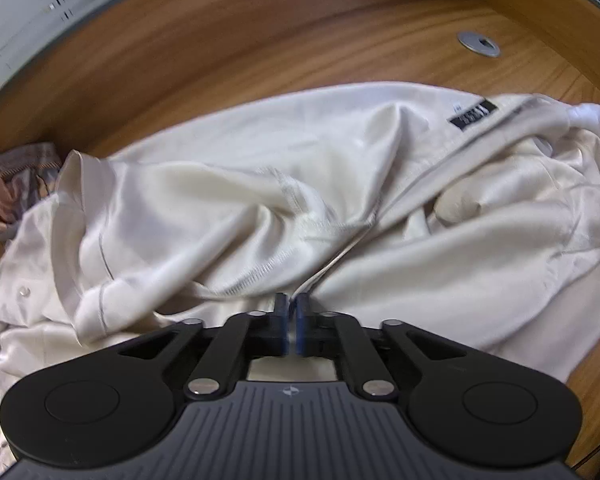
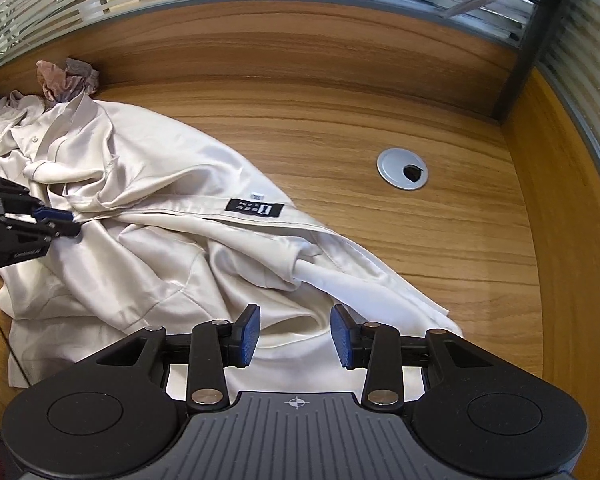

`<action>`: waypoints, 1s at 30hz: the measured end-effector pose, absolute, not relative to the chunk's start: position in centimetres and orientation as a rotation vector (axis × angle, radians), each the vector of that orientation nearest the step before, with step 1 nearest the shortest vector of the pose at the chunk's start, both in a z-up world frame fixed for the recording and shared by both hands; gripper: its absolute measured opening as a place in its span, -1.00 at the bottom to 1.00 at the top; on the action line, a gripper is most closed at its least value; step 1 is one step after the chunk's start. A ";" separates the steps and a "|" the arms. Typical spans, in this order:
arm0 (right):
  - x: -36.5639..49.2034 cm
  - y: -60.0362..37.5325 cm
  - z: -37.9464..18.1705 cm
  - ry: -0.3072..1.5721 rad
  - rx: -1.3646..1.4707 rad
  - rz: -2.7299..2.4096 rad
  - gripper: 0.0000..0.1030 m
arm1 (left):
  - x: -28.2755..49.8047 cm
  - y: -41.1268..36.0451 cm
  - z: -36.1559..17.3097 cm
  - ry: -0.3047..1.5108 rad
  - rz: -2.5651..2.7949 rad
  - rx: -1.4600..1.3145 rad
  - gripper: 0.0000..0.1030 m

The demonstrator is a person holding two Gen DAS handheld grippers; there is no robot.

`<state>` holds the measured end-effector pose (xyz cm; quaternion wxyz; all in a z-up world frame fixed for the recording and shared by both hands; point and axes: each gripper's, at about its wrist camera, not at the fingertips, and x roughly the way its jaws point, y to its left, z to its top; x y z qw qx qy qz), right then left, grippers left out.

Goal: Fold clothes

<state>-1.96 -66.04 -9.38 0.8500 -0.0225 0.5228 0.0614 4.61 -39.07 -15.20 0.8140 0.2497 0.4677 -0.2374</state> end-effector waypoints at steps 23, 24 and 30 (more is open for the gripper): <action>2.6 -51.0 -8.7 0.915 0.043 0.450 -0.29 | 1.0 -38.0 1.9 0.671 -0.603 0.395 -0.98; 2.9 -50.7 -8.7 0.907 0.045 0.435 -0.28 | 0.8 -38.0 2.6 0.660 -0.608 0.392 -0.99; 3.9 -50.5 -9.2 0.883 0.124 0.377 -0.18 | 0.5 -37.4 6.3 0.616 -0.603 0.351 -0.99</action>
